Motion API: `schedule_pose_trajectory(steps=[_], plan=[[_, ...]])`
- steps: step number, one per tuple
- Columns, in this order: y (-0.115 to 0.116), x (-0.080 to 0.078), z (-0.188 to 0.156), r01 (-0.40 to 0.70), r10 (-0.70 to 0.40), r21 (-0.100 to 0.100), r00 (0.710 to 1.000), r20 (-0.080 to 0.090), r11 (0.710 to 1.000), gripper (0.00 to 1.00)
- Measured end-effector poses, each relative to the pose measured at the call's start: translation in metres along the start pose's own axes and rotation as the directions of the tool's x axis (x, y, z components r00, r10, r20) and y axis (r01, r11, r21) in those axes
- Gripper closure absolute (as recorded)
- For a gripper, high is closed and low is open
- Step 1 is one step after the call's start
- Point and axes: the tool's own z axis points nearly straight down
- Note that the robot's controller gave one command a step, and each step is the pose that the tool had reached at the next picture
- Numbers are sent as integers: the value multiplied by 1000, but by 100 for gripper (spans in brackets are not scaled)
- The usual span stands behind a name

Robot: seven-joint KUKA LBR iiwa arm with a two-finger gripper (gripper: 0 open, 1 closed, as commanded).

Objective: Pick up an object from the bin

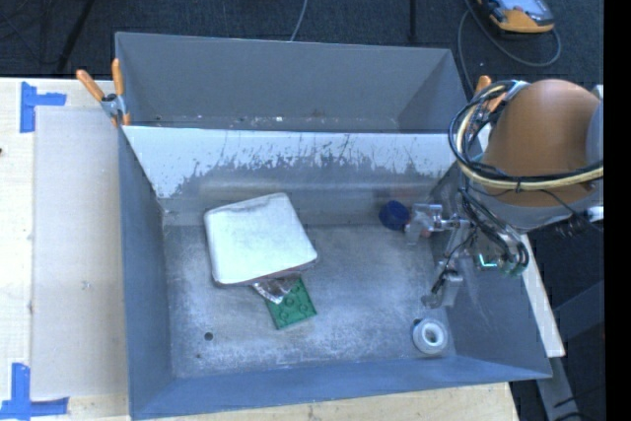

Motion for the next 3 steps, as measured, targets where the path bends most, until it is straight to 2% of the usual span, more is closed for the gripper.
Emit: schedule_pose_trajectory(steps=[1, 2, 3], plan=[[-37, 34, 98, 465, -465, 0, 885, 1, 885, 0], [-39, 42, 119, 686, -686, 6, 728, 7, 728, 0], [-38, 41, 117, 688, -688, 7, 725, 7, 726, 100]])
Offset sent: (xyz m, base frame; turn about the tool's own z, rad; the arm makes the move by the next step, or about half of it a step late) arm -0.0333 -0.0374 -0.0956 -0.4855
